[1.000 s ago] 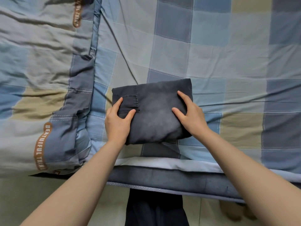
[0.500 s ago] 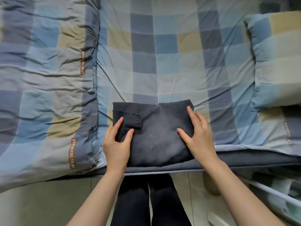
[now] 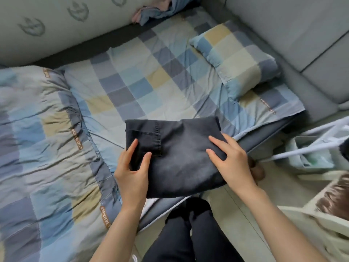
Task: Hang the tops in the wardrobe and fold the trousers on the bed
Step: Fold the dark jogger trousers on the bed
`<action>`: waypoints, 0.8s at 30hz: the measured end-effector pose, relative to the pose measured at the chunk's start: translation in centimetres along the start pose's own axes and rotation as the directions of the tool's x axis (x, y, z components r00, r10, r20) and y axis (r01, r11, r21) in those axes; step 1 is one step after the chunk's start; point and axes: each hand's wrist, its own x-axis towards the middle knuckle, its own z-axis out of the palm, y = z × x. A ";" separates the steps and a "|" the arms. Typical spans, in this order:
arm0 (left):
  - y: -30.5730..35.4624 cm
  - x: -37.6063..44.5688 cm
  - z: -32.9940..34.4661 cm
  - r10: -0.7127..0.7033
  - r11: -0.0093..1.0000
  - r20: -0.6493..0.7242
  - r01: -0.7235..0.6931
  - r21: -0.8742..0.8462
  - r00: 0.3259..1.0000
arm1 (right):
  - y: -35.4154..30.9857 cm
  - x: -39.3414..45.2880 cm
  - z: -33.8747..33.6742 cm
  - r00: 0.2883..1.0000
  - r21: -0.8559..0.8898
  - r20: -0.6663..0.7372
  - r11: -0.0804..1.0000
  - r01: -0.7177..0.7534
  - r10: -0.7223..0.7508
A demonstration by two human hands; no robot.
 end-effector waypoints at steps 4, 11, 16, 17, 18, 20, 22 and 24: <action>1.5 -2.6 2.0 0.033 0.999 0.189 -0.034 0.001 0.981 | 1.4 -5.2 -3.6 0.973 -0.026 -0.212 0.995 -0.098 0.091; 3.5 -9.5 9.3 0.106 0.990 0.556 -0.138 0.015 0.824 | 5.7 -15.7 -11.3 0.836 -0.015 -0.437 0.926 -0.376 0.332; 5.0 -15.9 13.9 0.154 0.975 0.738 -0.222 -0.006 0.657 | 8.2 -22.9 -15.1 0.699 0.052 -0.567 0.866 -0.498 0.436; 5.1 -17.2 14.6 0.157 0.973 0.761 -0.229 -0.012 0.630 | 8.7 -24.2 -15.6 0.668 0.073 -0.587 0.851 -0.520 0.458; 5.2 -18.7 15.5 0.158 0.972 0.781 -0.236 -0.014 0.604 | 9.4 -25.7 -16.3 0.638 0.094 -0.607 0.840 -0.534 0.474; 5.1 -22.2 17.3 0.144 0.970 0.823 -0.243 -0.008 0.550 | 10.6 -29.1 -17.9 0.575 0.130 -0.647 0.815 -0.564 0.501; 5.0 -26.2 18.8 0.127 0.968 0.859 -0.250 0.001 0.495 | 11.8 -32.6 -19.8 0.517 0.172 -0.671 0.790 -0.588 0.531; 4.9 -30.6 20.0 0.121 0.960 0.889 -0.281 0.010 0.442 | 13.5 -36.4 -21.7 0.461 0.216 -0.691 0.768 -0.603 0.557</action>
